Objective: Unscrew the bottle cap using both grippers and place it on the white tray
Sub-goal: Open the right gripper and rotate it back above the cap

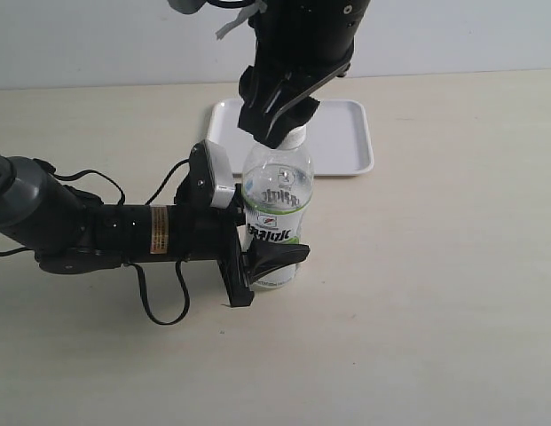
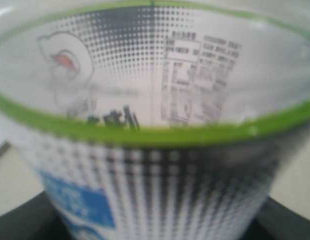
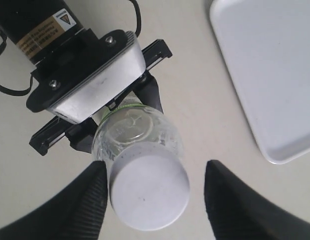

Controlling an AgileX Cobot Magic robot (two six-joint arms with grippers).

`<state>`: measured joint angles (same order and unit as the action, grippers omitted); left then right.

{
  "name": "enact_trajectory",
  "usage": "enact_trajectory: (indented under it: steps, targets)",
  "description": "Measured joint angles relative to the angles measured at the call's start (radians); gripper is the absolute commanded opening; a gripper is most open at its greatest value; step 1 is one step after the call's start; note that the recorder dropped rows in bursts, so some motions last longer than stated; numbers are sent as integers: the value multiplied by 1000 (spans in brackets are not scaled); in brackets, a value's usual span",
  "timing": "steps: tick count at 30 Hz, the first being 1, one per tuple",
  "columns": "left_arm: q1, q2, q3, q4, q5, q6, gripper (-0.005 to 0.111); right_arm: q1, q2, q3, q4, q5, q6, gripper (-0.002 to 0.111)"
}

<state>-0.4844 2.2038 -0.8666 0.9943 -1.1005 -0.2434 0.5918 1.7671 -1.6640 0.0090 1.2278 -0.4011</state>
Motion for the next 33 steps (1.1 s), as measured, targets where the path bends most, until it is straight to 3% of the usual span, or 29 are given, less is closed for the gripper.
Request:
enact_trajectory:
  steps: [8,17,24,33]
  targets:
    - [0,0,0,0,0,2,0,0,0,0,11,0,2,41]
    - [0,0,0,0,0,2,0,0,0,0,14,0,2,0]
    - [0,0,0,0,0,2,0,0,0,0,16,0,-22,0]
    - [0,0,0,2,0,2,0,0,0,0,38,0,-245,0]
